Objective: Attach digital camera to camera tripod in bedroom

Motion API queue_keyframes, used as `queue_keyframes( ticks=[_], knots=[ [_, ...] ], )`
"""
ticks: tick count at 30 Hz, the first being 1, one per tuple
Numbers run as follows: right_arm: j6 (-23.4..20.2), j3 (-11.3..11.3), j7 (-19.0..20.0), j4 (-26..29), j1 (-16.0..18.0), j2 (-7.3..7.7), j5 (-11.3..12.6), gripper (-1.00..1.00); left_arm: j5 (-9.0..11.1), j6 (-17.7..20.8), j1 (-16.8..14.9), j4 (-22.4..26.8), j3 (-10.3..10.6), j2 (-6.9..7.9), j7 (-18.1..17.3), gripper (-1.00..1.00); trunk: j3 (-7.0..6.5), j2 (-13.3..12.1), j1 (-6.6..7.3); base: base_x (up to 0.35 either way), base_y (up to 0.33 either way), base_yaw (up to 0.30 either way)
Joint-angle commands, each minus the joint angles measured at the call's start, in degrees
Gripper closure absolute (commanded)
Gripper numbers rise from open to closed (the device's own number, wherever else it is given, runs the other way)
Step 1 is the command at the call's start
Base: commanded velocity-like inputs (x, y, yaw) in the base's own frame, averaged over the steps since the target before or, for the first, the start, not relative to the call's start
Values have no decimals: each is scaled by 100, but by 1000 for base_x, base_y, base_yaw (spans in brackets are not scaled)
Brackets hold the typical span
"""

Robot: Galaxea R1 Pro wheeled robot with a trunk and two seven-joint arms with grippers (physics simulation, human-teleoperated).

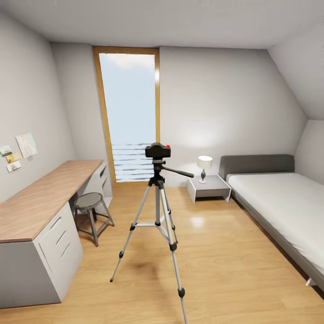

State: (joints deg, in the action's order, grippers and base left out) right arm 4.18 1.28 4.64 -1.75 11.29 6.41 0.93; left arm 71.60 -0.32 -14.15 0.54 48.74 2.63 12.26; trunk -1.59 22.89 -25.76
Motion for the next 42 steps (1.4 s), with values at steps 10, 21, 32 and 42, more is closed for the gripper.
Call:
queue_keyframes(
  ticks=[10,21,32,42],
  knots=[
    [77,5,19,-18,4,5,17,-100,47,-4,0,6,48,1,22,-100,-91,3,-2,0,0,0],
    [181,-2,20,-18,4,-96,-11,-100,47,-3,0,7,48,1,22,-100,-193,3,-2,0,0,0],
    [188,1,20,-18,4,-131,-18,-100,47,-3,0,6,48,1,22,-100,-296,3,-2,0,0,0],
    [181,3,20,-18,5,-131,-22,-100,47,-3,0,4,48,1,22,-100,-333,3,-2,0,0,0]
  ],
)
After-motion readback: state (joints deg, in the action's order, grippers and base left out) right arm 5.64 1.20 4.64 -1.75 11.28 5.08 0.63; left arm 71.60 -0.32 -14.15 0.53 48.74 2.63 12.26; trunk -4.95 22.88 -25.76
